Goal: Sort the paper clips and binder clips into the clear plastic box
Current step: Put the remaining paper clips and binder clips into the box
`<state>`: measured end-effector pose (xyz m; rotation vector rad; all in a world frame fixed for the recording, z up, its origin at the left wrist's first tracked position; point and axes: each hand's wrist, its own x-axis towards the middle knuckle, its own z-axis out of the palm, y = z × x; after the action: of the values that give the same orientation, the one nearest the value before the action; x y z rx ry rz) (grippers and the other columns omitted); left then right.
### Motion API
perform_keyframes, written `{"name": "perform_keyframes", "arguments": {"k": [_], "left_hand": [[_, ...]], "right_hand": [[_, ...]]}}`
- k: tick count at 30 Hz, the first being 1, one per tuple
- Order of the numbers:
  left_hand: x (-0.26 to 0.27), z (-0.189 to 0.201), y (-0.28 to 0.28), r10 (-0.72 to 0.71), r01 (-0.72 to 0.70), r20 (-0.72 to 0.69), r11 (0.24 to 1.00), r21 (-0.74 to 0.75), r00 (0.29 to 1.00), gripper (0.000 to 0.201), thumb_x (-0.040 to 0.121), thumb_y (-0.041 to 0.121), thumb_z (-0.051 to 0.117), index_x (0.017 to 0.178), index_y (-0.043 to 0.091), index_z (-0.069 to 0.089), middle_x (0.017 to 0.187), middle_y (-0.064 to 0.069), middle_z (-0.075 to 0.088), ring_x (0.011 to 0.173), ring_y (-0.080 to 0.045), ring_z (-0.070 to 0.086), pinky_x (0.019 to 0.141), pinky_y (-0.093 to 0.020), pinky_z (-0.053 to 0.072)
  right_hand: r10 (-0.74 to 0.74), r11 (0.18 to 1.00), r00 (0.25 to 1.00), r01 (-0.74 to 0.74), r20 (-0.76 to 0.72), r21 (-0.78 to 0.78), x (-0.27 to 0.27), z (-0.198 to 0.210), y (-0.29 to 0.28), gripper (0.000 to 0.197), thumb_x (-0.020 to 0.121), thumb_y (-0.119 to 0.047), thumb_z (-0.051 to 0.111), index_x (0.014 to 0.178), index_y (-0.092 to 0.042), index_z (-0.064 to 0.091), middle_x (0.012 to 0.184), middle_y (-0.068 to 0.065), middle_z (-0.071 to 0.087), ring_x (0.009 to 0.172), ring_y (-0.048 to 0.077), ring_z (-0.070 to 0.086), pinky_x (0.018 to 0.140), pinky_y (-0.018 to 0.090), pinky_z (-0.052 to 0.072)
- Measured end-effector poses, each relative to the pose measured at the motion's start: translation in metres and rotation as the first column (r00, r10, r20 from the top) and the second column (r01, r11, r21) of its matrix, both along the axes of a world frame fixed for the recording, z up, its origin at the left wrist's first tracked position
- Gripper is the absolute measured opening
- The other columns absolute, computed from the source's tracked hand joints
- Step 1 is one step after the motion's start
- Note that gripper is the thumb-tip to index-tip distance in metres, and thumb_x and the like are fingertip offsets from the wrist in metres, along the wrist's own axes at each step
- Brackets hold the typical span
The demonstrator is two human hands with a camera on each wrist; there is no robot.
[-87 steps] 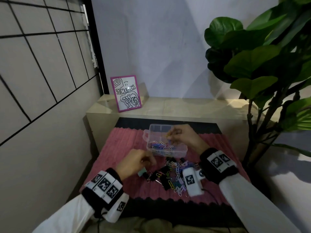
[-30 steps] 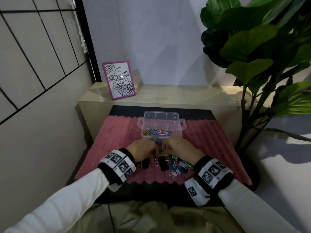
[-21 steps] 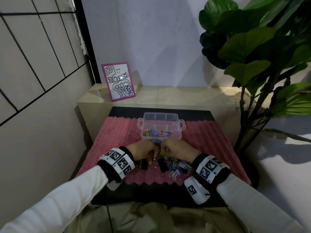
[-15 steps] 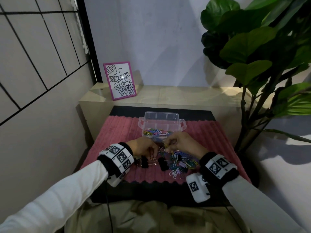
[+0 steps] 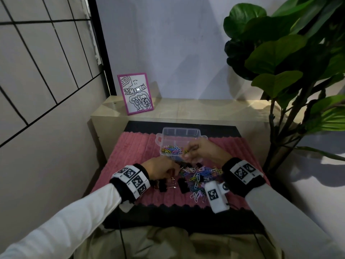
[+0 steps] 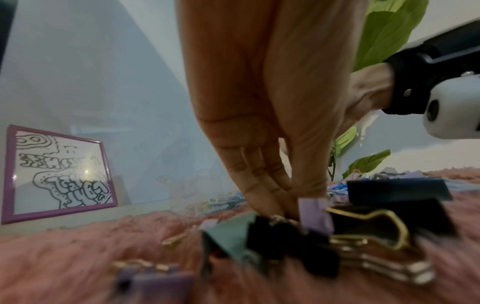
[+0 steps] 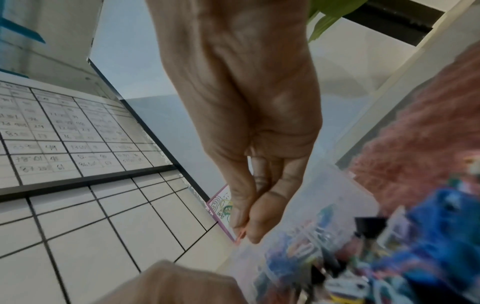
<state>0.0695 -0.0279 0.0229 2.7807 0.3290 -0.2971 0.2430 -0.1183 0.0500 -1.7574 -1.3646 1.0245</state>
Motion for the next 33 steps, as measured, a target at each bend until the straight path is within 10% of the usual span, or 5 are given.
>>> {"name": "perform_keyframes", "arguments": {"k": [6,11,16,27,33], "left_hand": [[-0.004,0.003,0.006,0.083,-0.070,0.077,0.984,-0.163,0.994,0.015,0.083,0.008,0.061,0.097,0.009,0.067,0.102,-0.006,0.068,0.092,-0.012,0.061,0.077,-0.009,0.042],[-0.008,0.007,0.019,0.226,-0.167,0.182,0.942,-0.290,0.957,0.012,0.081,0.005,0.063,0.090,0.009,0.069,0.093,-0.007,0.071,0.068,0.007,0.060,0.064,-0.001,0.041],[-0.008,0.023,0.043,0.353,-0.254,0.262,0.903,-0.346,0.898,0.016,0.084,0.002,0.058,0.085,0.016,0.066,0.084,-0.006,0.070,0.065,0.001,0.065,0.066,-0.013,0.051],[0.036,0.030,0.059,0.339,-0.335,0.271,0.940,-0.065,0.901,0.031,0.082,-0.006,0.054,0.109,0.003,0.064,0.101,-0.017,0.070,0.093,-0.025,0.066,0.073,-0.011,0.038],[0.029,0.016,0.056,0.354,-0.348,0.316,0.934,-0.077,0.880,0.043,0.083,-0.011,0.052,0.123,0.004,0.054,0.118,-0.019,0.062,0.104,-0.025,0.062,0.081,-0.016,0.044]], "right_hand": [[-0.111,0.994,0.984,0.109,-0.136,-0.020,0.003,0.015,0.027,0.011,0.082,0.011,0.057,0.089,0.006,0.063,0.077,0.009,0.067,0.061,0.011,0.066,0.060,0.016,0.057],[-0.093,0.993,0.982,0.103,0.166,-0.056,-0.012,0.010,0.046,0.025,0.087,0.007,0.052,0.110,0.005,0.062,0.116,0.019,0.064,0.087,0.023,0.065,0.082,0.024,0.055],[-0.031,0.996,0.820,-0.023,0.572,0.086,-0.019,0.015,0.019,0.025,0.089,0.002,0.050,0.107,-0.004,0.066,0.107,0.010,0.069,0.099,0.019,0.065,0.064,0.001,0.037],[0.300,0.916,0.426,-0.378,0.853,-0.134,-0.023,-0.017,-0.012,0.022,0.084,-0.001,0.054,0.104,-0.008,0.058,0.101,0.010,0.063,0.094,0.025,0.058,0.065,0.030,0.035],[0.294,0.946,0.597,-0.293,0.746,-0.139,-0.020,-0.021,-0.015,0.010,0.082,-0.006,0.063,0.091,-0.009,0.064,0.092,0.004,0.066,0.089,0.018,0.062,0.061,0.022,0.036]]}}
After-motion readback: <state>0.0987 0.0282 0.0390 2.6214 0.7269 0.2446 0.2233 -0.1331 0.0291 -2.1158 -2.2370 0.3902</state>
